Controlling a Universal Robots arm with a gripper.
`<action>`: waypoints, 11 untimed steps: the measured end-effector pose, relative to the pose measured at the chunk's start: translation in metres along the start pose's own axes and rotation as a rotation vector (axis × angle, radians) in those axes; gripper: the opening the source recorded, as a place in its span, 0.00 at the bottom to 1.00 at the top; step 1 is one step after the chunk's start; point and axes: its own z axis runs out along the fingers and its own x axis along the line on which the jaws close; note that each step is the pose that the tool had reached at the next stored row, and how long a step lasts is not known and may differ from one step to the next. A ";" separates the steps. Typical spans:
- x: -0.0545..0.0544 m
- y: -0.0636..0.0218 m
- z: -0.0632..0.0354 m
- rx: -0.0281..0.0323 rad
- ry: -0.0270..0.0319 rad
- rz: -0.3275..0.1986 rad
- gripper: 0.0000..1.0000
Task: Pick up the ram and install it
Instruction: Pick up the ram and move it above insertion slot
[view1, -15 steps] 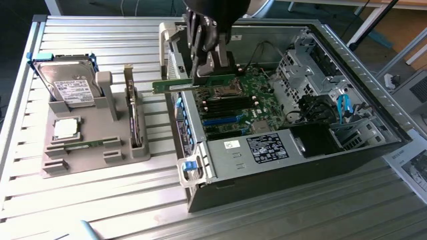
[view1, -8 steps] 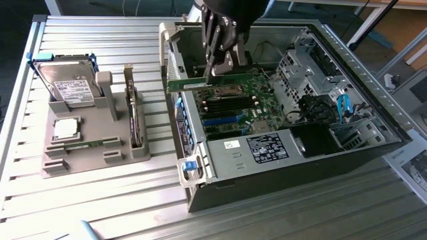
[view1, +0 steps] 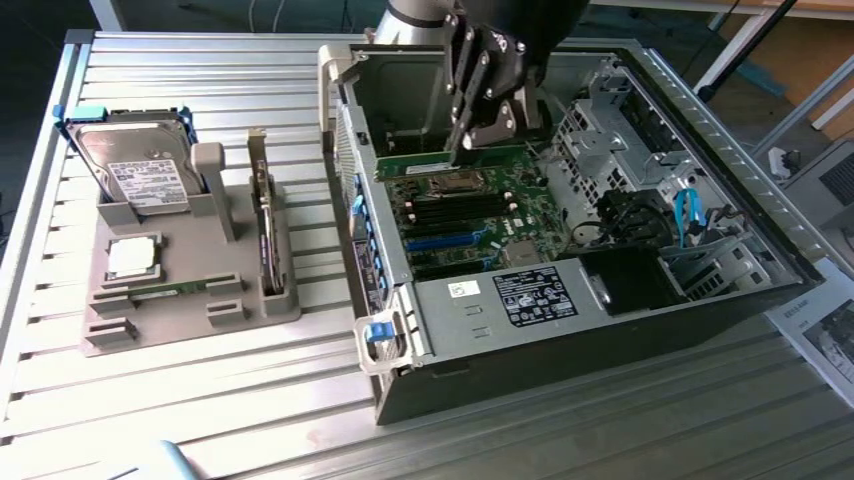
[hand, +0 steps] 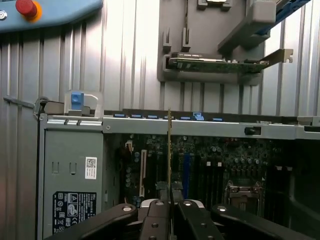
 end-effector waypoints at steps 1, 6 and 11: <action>0.000 -0.0036 0.0000 0.0000 0.0000 0.000 0.13; 0.001 -0.0192 -0.0003 0.0000 0.0000 0.000 0.13; 0.002 -0.0390 -0.0007 0.0000 0.0000 0.000 0.13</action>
